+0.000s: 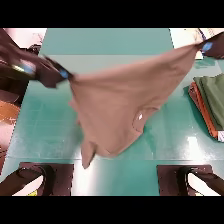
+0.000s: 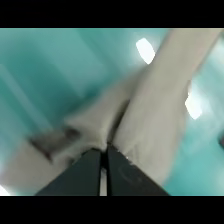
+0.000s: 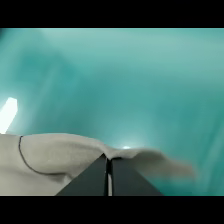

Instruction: Fold the shirts.

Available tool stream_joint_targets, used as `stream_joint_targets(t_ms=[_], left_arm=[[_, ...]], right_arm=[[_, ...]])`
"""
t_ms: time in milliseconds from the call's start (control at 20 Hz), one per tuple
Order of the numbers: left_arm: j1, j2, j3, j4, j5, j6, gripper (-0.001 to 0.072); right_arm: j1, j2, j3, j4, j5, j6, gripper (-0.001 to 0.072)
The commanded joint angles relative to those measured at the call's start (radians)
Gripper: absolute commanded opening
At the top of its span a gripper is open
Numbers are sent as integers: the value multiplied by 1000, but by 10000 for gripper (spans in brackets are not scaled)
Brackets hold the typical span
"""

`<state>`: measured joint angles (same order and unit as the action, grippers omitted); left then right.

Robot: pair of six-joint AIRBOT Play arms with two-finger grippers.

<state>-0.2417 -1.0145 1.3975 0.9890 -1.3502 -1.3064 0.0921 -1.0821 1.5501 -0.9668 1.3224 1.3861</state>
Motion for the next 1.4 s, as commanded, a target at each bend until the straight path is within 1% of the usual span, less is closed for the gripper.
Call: stream_joint_targets(t_ms=[0,100,200,300,350,400,450,500,600,700,800,900,1100,1250,1350], left_arm=[[0,-43,-319,-48,59,26,24],[0,-61,-475,-48,155,57,25],[0,-71,-590,-50,254,58,24],[0,-72,-640,-50,303,58,25],[0,-72,-641,-50,301,58,27],[0,-71,-634,-50,293,58,185],[0,-71,-618,-49,280,58,457],[4,-71,-585,-45,251,58,554],[33,-71,-484,-43,182,61,556],[90,-71,-360,-19,153,68,556],[155,-71,-283,23,204,65,556],[231,-85,-279,35,262,49,556],[351,-249,-280,-2,257,47,557],[367,-410,-280,-71,261,50,557],[367,-502,-280,-148,255,50,557]], right_arm=[[43,-124,-100,-76,26,11,18],[48,-177,-159,-74,-1,11,18],[48,-208,-205,-74,-27,12,18],[47,-219,-222,-74,-32,12,18],[47,-219,-222,-75,-35,12,18],[47,-215,-222,-75,-44,12,18],[47,-210,-222,-76,-49,12,18],[47,-205,-222,-76,-56,12,18],[47,-193,-222,-76,-64,12,18],[47,-177,-222,-76,-64,12,18],[47,-160,-222,-77,-70,12,18],[47,-150,-222,-77,-75,12,18],[47,-149,-222,-77,-75,12,18],[47,-149,-222,-77,-75,13,18],[47,-149,-222,-77,-75,13,18]])
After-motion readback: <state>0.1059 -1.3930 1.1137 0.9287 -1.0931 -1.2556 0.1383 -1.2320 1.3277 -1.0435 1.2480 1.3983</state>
